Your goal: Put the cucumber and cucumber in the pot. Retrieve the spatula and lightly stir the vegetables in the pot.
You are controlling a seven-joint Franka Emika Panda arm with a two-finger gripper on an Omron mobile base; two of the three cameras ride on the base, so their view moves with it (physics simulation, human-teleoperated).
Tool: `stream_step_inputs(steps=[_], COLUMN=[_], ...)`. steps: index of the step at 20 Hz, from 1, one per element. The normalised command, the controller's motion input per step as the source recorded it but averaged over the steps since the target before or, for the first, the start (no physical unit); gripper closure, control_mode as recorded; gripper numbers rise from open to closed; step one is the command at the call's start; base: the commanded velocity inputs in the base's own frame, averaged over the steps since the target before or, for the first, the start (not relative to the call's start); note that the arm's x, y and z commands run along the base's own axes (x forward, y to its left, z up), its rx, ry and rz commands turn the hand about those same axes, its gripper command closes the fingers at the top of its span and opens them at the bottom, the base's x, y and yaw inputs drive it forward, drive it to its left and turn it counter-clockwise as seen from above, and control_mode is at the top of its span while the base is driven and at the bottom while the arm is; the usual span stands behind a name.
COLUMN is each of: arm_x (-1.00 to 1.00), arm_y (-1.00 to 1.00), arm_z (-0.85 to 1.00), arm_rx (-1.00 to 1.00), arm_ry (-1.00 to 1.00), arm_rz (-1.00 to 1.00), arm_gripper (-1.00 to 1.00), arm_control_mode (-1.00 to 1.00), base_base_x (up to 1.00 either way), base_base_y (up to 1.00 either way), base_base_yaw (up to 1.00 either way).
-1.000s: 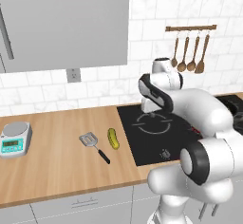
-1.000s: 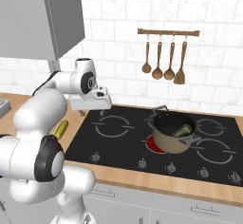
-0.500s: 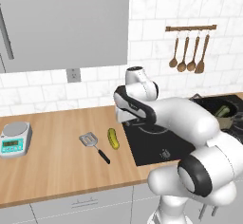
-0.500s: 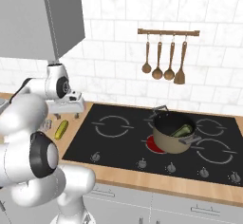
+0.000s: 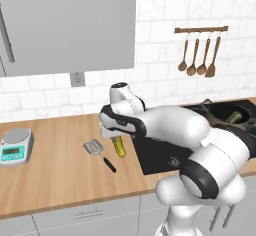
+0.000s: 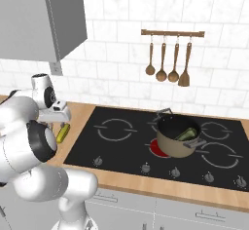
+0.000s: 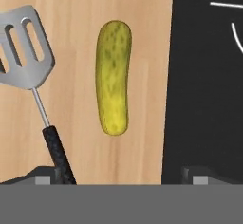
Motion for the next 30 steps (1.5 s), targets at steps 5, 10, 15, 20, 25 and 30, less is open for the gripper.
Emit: stream_step_inputs(steps=[5,10,15,20,25,30], arm_x=[0.31,0.41,0.34,0.30,0.15,0.15], arm_y=[0.25,0.10,0.00,-0.02,-0.14,-0.10], arm_z=[-0.33,-0.29,-0.19,-0.17,-0.27,-0.37], arm_rx=[0.00,0.00,0.00,0.00,0.00,-0.02], arm_ry=[0.00,0.00,-0.02,-0.01,-0.01,0.00], arm_rz=[-0.08,-0.08,-0.09,-0.09,-0.05,-0.04], arm_gripper=[-1.00,-1.00,-1.00,-1.00,-1.00,-1.00], arm_control_mode=[-1.00,-1.00,-1.00,-1.00,-1.00,-1.00], base_base_x=[0.00,0.00,0.00,0.00,0.00,0.00], base_base_y=[0.00,0.00,0.00,0.00,0.00,0.00], base_base_yaw=[0.00,0.00,0.00,0.00,0.00,0.00])
